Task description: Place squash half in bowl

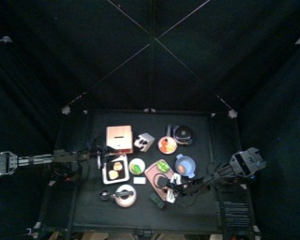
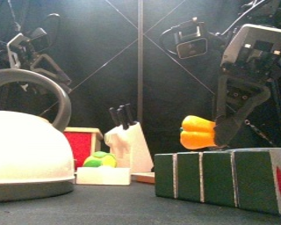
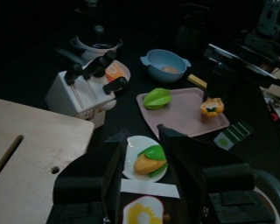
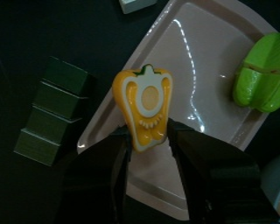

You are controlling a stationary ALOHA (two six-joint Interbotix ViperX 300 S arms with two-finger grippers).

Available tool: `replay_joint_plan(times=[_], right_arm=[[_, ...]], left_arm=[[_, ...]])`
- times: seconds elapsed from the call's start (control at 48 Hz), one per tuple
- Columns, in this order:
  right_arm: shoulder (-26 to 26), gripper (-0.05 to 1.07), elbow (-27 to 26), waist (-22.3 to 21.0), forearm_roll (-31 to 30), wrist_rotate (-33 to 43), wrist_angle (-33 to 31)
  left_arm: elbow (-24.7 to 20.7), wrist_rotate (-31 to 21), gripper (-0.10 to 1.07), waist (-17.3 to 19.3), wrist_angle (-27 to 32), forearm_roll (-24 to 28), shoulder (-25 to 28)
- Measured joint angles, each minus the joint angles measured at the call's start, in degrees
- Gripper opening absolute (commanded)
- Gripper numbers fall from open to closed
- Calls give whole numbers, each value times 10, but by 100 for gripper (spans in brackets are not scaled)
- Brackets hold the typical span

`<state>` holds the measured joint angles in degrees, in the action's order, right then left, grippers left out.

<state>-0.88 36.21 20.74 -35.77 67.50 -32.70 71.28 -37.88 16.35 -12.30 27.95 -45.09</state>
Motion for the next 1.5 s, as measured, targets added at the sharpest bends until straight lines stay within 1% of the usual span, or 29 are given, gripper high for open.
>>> replay_joint_plan(times=[0.125,0.229,0.354,0.542,0.625,0.792,0.958,0.979,1.0,1.104,1.229,1.375,1.5], right_arm=[[0,68,0,-3,4,-1,-5],[11,68,4,-4,6,2,-30],[43,68,11,-4,9,8,-62],[92,68,35,-4,5,54,-98],[117,68,56,-4,6,83,-122],[158,68,106,-5,-4,176,-163],[199,68,146,-5,-29,264,-183],[199,68,146,-5,-29,264,-183],[208,68,156,-5,-33,286,-188],[227,69,178,-5,-35,322,-192],[235,70,194,-5,-36,350,-192],[233,72,200,-8,-32,352,-192],[227,77,204,-16,-20,352,-192]], left_arm=[[0,0,76,0,0,0,-1],[1,0,76,0,0,0,0],[1,0,76,0,1,0,0],[0,0,76,0,0,0,0],[0,0,76,0,0,0,0],[1,0,76,0,0,0,0],[1,0,76,0,0,0,0],[0,1,76,0,0,0,0],[0,0,76,0,1,0,0],[0,1,76,0,0,0,0],[1,0,76,0,0,0,0],[0,0,76,0,0,0,0],[1,0,76,1,0,0,-1]])
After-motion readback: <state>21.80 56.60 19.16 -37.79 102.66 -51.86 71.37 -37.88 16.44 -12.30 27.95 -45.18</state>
